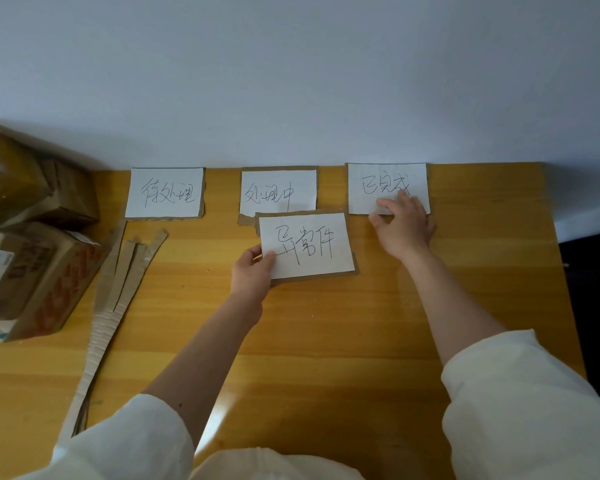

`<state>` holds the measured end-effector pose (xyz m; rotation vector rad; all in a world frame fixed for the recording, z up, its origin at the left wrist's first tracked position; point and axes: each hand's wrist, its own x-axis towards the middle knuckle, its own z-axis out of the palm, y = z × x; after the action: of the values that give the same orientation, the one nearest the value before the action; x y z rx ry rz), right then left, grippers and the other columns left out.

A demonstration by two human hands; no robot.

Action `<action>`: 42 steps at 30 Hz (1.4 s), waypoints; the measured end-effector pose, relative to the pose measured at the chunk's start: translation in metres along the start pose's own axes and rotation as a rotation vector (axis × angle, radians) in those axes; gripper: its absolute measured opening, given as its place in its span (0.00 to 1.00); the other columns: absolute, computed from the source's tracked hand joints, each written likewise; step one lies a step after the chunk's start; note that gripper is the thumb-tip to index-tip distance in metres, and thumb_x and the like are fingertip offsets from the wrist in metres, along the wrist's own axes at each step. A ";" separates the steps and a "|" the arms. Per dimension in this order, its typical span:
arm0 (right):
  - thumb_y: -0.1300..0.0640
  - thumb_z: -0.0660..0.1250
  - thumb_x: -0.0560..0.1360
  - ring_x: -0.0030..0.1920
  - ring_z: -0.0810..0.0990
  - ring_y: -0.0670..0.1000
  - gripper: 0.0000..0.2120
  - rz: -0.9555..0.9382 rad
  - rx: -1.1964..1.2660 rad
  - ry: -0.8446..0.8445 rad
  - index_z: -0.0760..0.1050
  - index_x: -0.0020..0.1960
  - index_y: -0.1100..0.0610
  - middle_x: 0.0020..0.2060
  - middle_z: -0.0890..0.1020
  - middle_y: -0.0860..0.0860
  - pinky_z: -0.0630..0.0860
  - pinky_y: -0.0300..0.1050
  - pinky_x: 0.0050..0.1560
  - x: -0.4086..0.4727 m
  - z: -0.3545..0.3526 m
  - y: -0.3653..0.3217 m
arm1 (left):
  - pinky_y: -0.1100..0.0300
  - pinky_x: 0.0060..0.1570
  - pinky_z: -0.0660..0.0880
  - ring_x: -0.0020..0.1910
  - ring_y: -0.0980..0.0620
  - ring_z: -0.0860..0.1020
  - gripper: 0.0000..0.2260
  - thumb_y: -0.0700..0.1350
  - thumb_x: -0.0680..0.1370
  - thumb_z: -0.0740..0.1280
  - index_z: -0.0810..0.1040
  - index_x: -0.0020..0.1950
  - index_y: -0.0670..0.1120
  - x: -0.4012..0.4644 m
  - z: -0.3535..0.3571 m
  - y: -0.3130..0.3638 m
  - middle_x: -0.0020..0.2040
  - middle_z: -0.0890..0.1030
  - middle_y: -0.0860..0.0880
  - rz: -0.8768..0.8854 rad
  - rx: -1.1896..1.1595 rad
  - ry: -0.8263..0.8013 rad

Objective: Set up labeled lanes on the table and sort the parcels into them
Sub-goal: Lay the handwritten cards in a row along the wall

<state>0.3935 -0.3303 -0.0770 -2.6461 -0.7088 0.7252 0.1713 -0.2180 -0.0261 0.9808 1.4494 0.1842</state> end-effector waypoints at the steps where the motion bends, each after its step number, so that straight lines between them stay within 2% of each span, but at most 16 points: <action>1: 0.44 0.59 0.80 0.78 0.50 0.54 0.20 0.001 0.002 0.003 0.70 0.71 0.45 0.78 0.57 0.50 0.45 0.63 0.74 0.001 0.000 0.000 | 0.48 0.59 0.77 0.46 0.53 0.77 0.13 0.43 0.81 0.63 0.73 0.65 0.48 0.000 0.000 0.000 0.48 0.78 0.53 0.000 0.001 -0.001; 6: 0.44 0.59 0.80 0.78 0.51 0.54 0.20 -0.005 0.023 0.001 0.70 0.71 0.45 0.78 0.58 0.50 0.43 0.62 0.75 0.001 -0.002 0.000 | 0.51 0.57 0.77 0.49 0.51 0.78 0.14 0.43 0.81 0.63 0.72 0.67 0.47 0.000 0.001 0.001 0.48 0.79 0.53 0.004 0.000 -0.012; 8: 0.43 0.60 0.80 0.78 0.51 0.55 0.21 -0.025 0.050 0.050 0.70 0.72 0.46 0.78 0.58 0.51 0.45 0.62 0.75 -0.001 -0.002 0.000 | 0.52 0.56 0.77 0.52 0.50 0.78 0.15 0.43 0.80 0.64 0.72 0.67 0.47 -0.001 0.001 0.001 0.49 0.79 0.52 0.006 -0.005 -0.021; 11: 0.45 0.63 0.79 0.76 0.57 0.57 0.20 -0.073 0.190 0.223 0.73 0.69 0.50 0.75 0.65 0.53 0.54 0.59 0.75 -0.012 -0.002 -0.001 | 0.53 0.55 0.77 0.52 0.50 0.78 0.15 0.43 0.80 0.64 0.73 0.67 0.47 -0.002 0.002 0.002 0.51 0.80 0.51 0.012 -0.010 -0.033; 13: 0.46 0.63 0.79 0.72 0.65 0.54 0.19 -0.081 0.371 0.262 0.75 0.67 0.53 0.70 0.73 0.52 0.63 0.56 0.72 -0.025 -0.005 -0.003 | 0.53 0.55 0.78 0.51 0.50 0.78 0.14 0.43 0.80 0.64 0.73 0.66 0.47 -0.003 0.002 0.002 0.51 0.80 0.51 0.014 -0.010 -0.038; 16: 0.44 0.62 0.79 0.64 0.73 0.47 0.20 -0.018 0.608 0.153 0.73 0.67 0.54 0.64 0.77 0.48 0.71 0.45 0.64 -0.049 -0.008 -0.005 | 0.52 0.56 0.78 0.50 0.51 0.79 0.13 0.42 0.80 0.64 0.74 0.65 0.47 -0.003 0.005 0.002 0.51 0.81 0.51 0.014 -0.012 -0.055; 18: 0.42 0.62 0.78 0.61 0.75 0.45 0.22 0.055 0.731 0.082 0.72 0.67 0.54 0.62 0.78 0.47 0.73 0.41 0.60 -0.064 -0.008 -0.005 | 0.52 0.55 0.78 0.48 0.52 0.79 0.12 0.42 0.80 0.64 0.74 0.64 0.47 -0.005 0.008 0.002 0.51 0.81 0.51 0.014 -0.016 -0.079; 21: 0.42 0.65 0.76 0.58 0.78 0.48 0.23 0.230 0.942 0.000 0.72 0.65 0.55 0.59 0.78 0.48 0.78 0.47 0.58 -0.083 -0.003 -0.003 | 0.52 0.55 0.78 0.48 0.52 0.79 0.11 0.40 0.80 0.63 0.74 0.63 0.47 -0.009 0.015 0.003 0.50 0.81 0.51 0.002 -0.038 -0.120; 24: 0.46 0.69 0.74 0.52 0.82 0.51 0.21 0.370 1.188 -0.086 0.73 0.61 0.57 0.54 0.80 0.52 0.80 0.47 0.53 -0.100 0.000 -0.002 | 0.49 0.56 0.78 0.50 0.50 0.79 0.11 0.39 0.80 0.63 0.74 0.62 0.46 -0.015 0.025 0.003 0.51 0.81 0.49 -0.010 -0.056 -0.179; 29: 0.52 0.72 0.73 0.49 0.85 0.51 0.16 0.434 1.298 -0.112 0.76 0.56 0.59 0.51 0.83 0.54 0.81 0.45 0.49 -0.115 0.000 0.003 | 0.48 0.57 0.78 0.52 0.49 0.79 0.12 0.39 0.80 0.63 0.74 0.64 0.44 -0.024 0.050 0.003 0.50 0.81 0.49 0.012 -0.014 -0.246; 32: 0.57 0.72 0.74 0.50 0.84 0.53 0.12 0.488 1.396 -0.066 0.76 0.55 0.59 0.52 0.83 0.56 0.82 0.46 0.48 -0.115 -0.008 0.010 | 0.49 0.57 0.78 0.54 0.48 0.79 0.13 0.39 0.80 0.63 0.74 0.65 0.44 -0.028 0.066 0.002 0.51 0.81 0.49 0.034 0.044 -0.295; 36: 0.60 0.68 0.77 0.52 0.82 0.53 0.08 0.560 1.505 0.075 0.74 0.55 0.56 0.54 0.81 0.55 0.83 0.47 0.46 -0.105 -0.024 0.031 | 0.57 0.51 0.78 0.54 0.51 0.80 0.14 0.41 0.80 0.64 0.72 0.65 0.48 -0.032 0.085 0.000 0.57 0.81 0.47 0.099 0.184 -0.357; 40: 0.58 0.68 0.77 0.52 0.82 0.52 0.14 0.668 1.468 0.294 0.71 0.61 0.57 0.55 0.80 0.55 0.83 0.44 0.43 -0.093 -0.040 0.064 | 0.60 0.50 0.70 0.57 0.55 0.74 0.17 0.43 0.79 0.65 0.73 0.68 0.50 -0.029 0.097 -0.009 0.64 0.76 0.51 0.202 0.375 -0.345; 42: 0.56 0.68 0.77 0.51 0.82 0.51 0.16 0.713 1.421 0.381 0.70 0.63 0.58 0.55 0.80 0.54 0.82 0.40 0.40 -0.089 -0.048 0.082 | 0.63 0.42 0.70 0.48 0.60 0.74 0.18 0.43 0.79 0.65 0.72 0.69 0.52 -0.027 0.103 -0.014 0.62 0.76 0.53 0.258 0.484 -0.331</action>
<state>0.3838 -0.4532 -0.0356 -1.4889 0.7056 0.5029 0.2507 -0.2896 -0.0334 1.5166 1.0767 -0.1476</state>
